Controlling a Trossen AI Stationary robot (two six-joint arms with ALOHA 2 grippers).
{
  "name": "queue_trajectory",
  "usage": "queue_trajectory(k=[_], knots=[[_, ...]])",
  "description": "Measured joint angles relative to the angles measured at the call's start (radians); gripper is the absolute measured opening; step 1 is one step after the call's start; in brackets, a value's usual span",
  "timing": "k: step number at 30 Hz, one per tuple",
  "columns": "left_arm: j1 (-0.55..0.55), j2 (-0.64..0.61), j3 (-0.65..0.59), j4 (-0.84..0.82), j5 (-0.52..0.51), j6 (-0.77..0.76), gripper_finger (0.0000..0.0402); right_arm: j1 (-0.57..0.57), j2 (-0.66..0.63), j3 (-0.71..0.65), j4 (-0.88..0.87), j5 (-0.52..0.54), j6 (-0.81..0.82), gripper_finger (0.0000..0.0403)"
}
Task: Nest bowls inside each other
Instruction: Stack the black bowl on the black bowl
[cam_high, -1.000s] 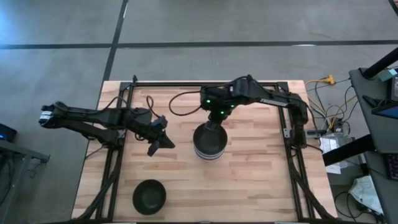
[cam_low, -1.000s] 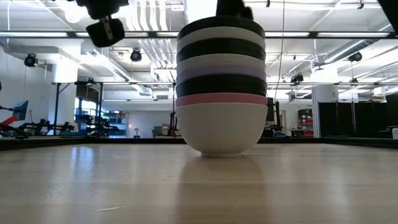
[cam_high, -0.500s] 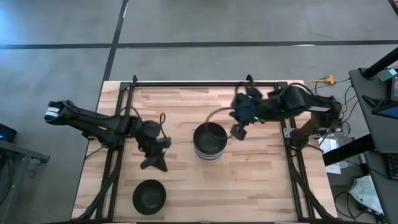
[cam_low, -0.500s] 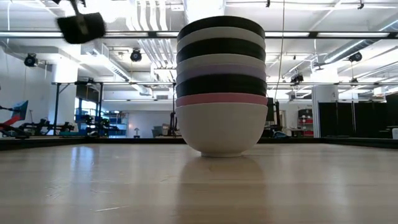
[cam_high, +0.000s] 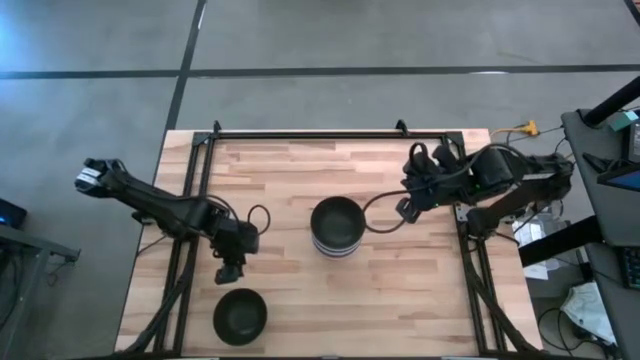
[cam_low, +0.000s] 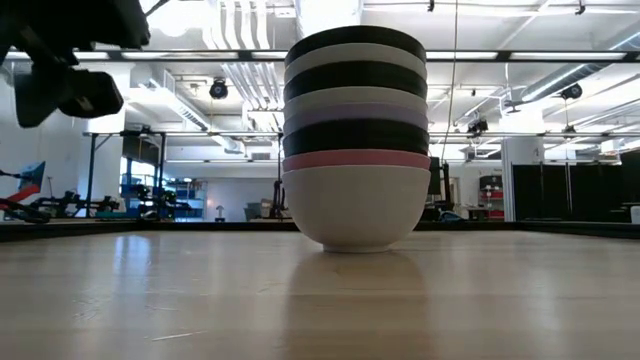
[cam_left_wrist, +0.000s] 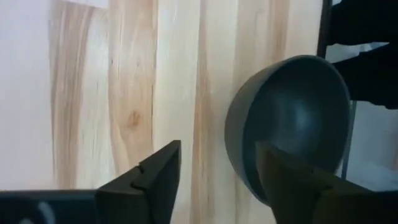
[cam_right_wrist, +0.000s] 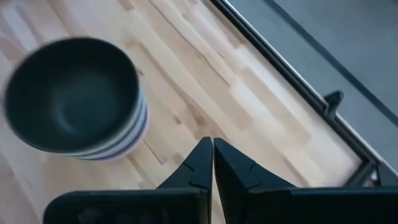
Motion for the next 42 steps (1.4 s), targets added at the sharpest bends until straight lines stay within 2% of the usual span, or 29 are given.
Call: queue_trajectory(k=[6,10,14,19,22,27,28,36,42], knots=[[-0.007,0.078,-0.008,0.004,0.029,-0.074,0.0202,0.0,-0.065,-0.108,0.008,0.0,0.064,0.0009],[-0.027,0.149,-0.014,0.054,0.11,-0.089,0.0202,0.0,-0.102,-0.152,0.022,-0.001,0.074,0.0009],[-0.049,0.218,-0.023,0.176,0.187,-0.129,0.0202,0.0,-0.131,-0.167,0.029,-0.002,0.074,0.0009],[-0.074,0.316,-0.029,0.204,0.169,-0.155,0.0197,0.001,-0.161,-0.168,0.029,-0.008,0.071,0.0009],[-0.086,0.365,-0.028,0.205,0.172,-0.155,0.016,0.012,-0.18,-0.168,0.024,-0.008,0.057,0.0009],[-0.087,0.405,-0.021,0.251,0.201,-0.157,0.0032,0.041,-0.213,-0.168,0.02,-0.009,0.03,0.0009],[-0.087,0.406,-0.019,0.258,0.201,-0.163,0.0017,0.047,-0.219,-0.168,0.016,-0.009,0.022,0.0009],[-0.088,0.355,0.038,0.256,0.184,-0.184,0.0001,0.058,-0.271,-0.208,-0.009,0.001,0.029,0.0009],[-0.083,0.273,0.145,0.243,0.035,-0.181,0.0001,0.066,-0.289,-0.258,0.001,-0.002,0.06,0.0009]])
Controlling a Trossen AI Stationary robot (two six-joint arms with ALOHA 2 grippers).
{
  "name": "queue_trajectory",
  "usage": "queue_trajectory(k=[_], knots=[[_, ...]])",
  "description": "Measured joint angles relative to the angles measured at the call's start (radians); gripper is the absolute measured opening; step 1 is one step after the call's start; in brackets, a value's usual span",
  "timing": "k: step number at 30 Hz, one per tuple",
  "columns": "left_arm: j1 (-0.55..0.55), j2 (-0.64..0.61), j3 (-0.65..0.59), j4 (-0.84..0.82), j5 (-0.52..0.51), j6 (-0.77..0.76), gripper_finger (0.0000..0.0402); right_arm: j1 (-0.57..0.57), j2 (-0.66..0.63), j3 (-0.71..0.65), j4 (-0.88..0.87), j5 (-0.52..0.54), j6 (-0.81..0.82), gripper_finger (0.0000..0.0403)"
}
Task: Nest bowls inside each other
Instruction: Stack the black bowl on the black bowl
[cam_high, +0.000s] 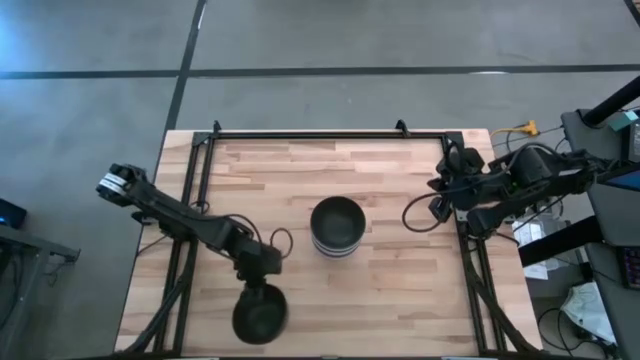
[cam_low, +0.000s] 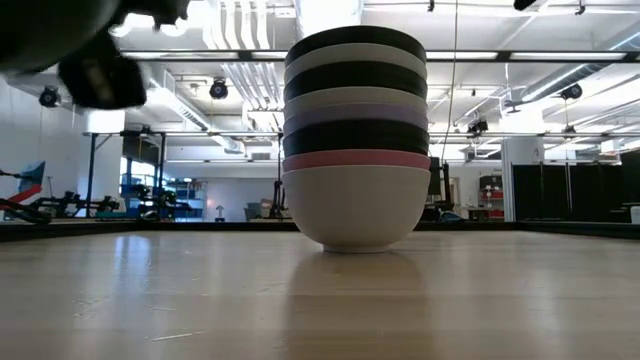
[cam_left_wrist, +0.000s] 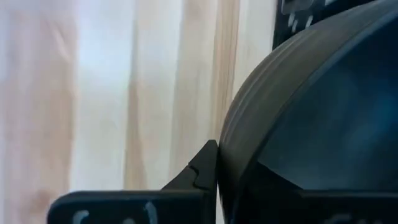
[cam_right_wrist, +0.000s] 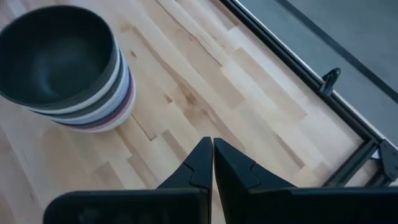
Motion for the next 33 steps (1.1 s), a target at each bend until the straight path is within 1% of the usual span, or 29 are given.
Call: queue_trajectory(k=[3,7,16,21,26,30,33], knots=[[0.012,-0.017,0.058,-0.056,-0.069,0.0,0.0001,0.009,-0.002,-0.022,0.003,-0.001,0.012,0.0009],[0.029,-0.017,0.149,-0.139,-0.128,0.02,0.0001,0.019,-0.002,-0.044,0.007,-0.003,0.014,0.0009],[0.104,-0.013,0.294,-0.211,-0.237,0.087,0.0,0.02,-0.006,-0.047,0.008,-0.003,0.013,0.0009],[0.173,-0.011,0.359,-0.232,-0.255,0.094,0.0,0.02,-0.016,-0.048,0.008,-0.004,0.013,0.0009],[0.247,-0.011,0.447,-0.229,-0.332,0.116,0.0,0.02,-0.03,-0.048,0.007,-0.004,0.013,0.0009],[0.323,0.011,0.555,-0.224,-0.365,0.112,0.0,0.02,-0.038,-0.048,0.007,-0.004,0.011,0.0009],[0.376,0.072,0.667,-0.262,-0.366,0.112,0.0,0.02,-0.043,-0.047,0.005,-0.003,0.005,0.0009]])
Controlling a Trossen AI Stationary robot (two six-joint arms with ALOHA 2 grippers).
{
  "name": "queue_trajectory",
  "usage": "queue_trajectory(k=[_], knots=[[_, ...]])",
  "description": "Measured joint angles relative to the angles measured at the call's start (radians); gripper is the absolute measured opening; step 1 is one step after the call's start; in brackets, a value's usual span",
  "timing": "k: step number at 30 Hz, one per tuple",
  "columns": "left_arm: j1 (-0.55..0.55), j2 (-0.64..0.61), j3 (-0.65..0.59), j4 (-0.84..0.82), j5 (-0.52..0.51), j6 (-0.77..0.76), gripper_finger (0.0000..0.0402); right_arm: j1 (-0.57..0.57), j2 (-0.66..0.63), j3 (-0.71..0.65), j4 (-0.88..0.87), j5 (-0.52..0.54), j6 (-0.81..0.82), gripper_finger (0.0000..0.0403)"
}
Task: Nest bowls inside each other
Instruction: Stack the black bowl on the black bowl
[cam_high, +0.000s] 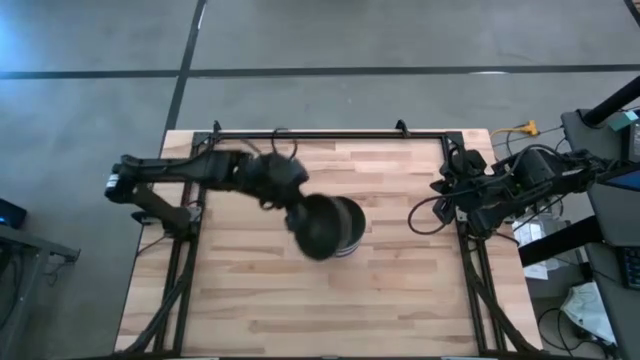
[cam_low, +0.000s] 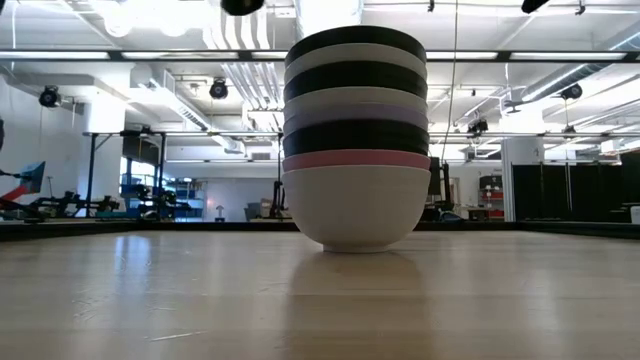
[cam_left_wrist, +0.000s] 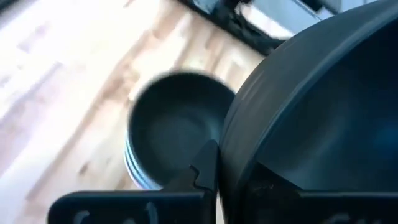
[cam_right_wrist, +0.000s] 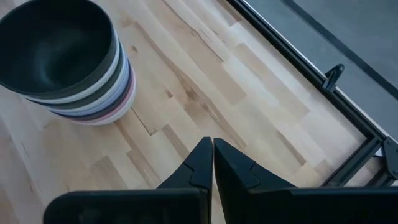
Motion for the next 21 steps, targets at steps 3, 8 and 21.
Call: queue_trajectory(k=[3,8,21], knots=[[0.043,0.098,0.149,-0.133,0.009,0.005,0.0,0.0,-0.004,0.0,-0.001,0.001,-0.001,0.0009],[0.102,0.291,0.394,-0.378,0.073,0.076,0.0,0.0,-0.019,0.0,-0.004,0.002,0.003,0.0009],[0.241,0.537,0.62,-0.497,0.309,0.1,0.0,0.0,-0.029,0.0,-0.005,-0.003,0.035,0.0009]])
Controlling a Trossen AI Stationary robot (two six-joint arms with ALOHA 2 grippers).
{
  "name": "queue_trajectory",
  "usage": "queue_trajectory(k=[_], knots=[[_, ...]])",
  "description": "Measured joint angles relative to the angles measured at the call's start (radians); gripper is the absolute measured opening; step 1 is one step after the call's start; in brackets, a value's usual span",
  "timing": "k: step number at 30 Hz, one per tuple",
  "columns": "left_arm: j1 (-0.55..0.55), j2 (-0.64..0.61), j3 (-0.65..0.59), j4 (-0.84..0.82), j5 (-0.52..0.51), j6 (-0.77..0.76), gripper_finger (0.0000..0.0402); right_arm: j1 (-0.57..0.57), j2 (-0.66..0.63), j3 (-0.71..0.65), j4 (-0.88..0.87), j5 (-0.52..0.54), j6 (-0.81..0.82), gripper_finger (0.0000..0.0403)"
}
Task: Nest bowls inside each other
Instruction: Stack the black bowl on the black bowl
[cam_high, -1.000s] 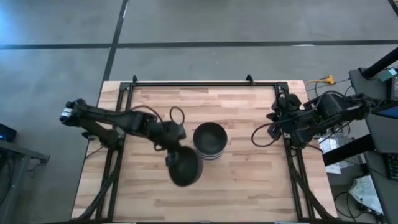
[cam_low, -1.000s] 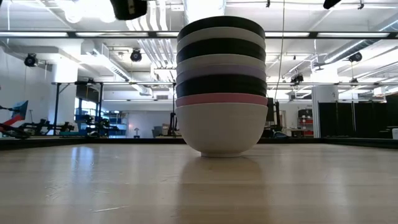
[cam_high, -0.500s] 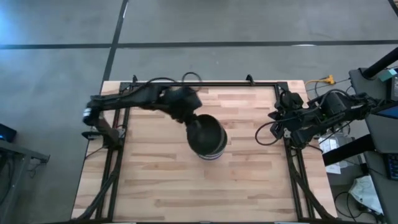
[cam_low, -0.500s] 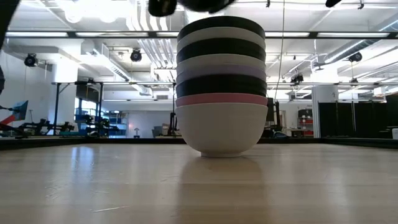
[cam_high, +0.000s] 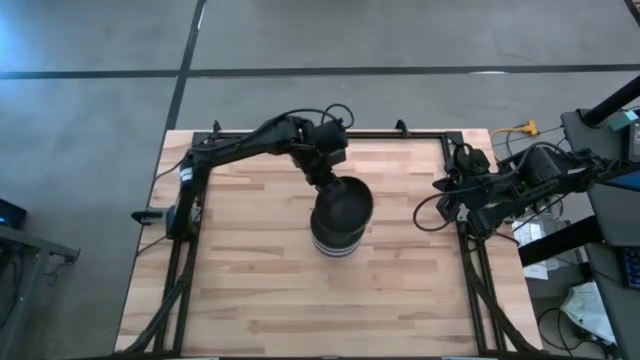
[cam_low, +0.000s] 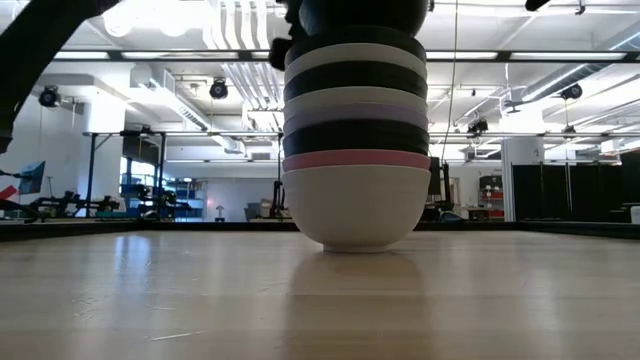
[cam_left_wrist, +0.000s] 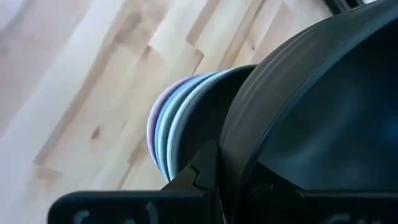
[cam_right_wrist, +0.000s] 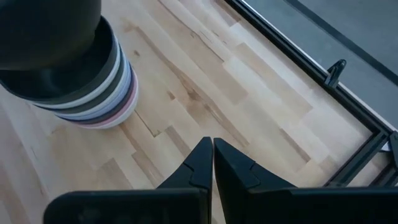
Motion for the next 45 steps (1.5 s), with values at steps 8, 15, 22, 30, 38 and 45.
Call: queue_trajectory(k=[8,15,22,30,38,45], knots=[[0.004,0.045,0.001,-0.057,0.051,0.007,0.0,0.0,0.0,0.0,0.0,0.0,0.0,0.0009],[0.001,0.086,-0.003,-0.102,0.063,0.033,0.0,0.0,0.0,0.0,-0.001,0.0,-0.008,0.0009],[-0.009,0.129,-0.002,-0.099,0.066,0.039,0.0,0.0,-0.001,0.0,-0.002,-0.001,-0.008,0.0009],[-0.011,0.131,-0.002,-0.103,0.062,0.096,0.0019,0.0,-0.001,0.0,-0.002,-0.004,-0.004,0.0009],[-0.012,0.099,-0.003,-0.103,0.033,0.104,0.0111,0.0,-0.001,0.0,-0.002,-0.004,0.0,0.0009],[-0.011,0.052,-0.004,-0.098,0.001,0.091,0.0174,0.0,-0.001,0.0,0.0,-0.004,0.013,0.0009]])
